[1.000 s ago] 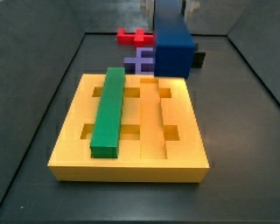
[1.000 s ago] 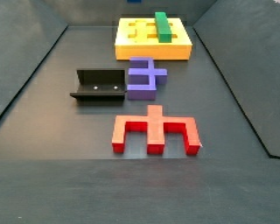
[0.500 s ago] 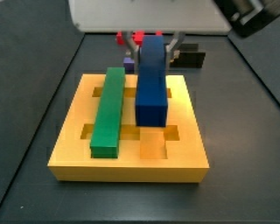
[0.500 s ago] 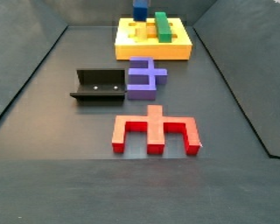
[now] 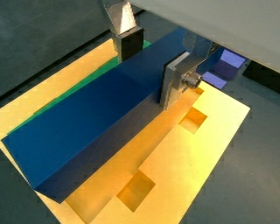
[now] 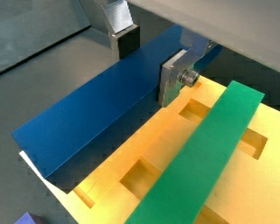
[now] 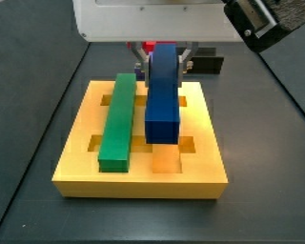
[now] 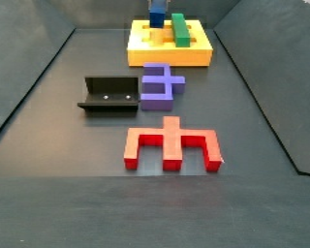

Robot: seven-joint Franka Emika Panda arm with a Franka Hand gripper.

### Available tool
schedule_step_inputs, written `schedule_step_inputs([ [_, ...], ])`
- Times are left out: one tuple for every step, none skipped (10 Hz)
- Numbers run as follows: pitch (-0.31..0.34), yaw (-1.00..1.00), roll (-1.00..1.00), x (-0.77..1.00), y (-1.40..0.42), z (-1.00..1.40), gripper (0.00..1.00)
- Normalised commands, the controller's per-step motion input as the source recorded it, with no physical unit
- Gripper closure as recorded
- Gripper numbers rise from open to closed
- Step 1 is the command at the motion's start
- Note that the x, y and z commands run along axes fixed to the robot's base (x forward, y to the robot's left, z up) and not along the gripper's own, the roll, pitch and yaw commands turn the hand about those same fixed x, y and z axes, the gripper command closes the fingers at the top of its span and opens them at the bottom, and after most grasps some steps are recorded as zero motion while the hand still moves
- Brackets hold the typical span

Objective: Pick up the blue object. Move up. Move to above the board. Insert the blue object.
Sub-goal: Insert the blue object.

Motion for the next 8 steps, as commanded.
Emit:
schedule_step_inputs([
  [0.000, 0.00, 0.00, 0.00, 0.00, -0.03, 1.00],
  [0.000, 0.00, 0.00, 0.00, 0.00, -0.05, 1.00],
  [0.000, 0.00, 0.02, 0.00, -0.04, -0.06, 1.00],
  [0.000, 0.00, 0.06, 0.00, -0.07, -0.05, 1.00],
  [0.000, 0.00, 0.07, 0.00, -0.09, -0.07, 1.00],
  [0.000, 0.00, 0.08, 0.00, -0.10, -0.08, 1.00],
  [0.000, 0.00, 0.08, 0.00, -0.11, -0.09, 1.00],
  [-0.003, 0.00, 0.07, 0.00, -0.11, -0.11, 1.00],
])
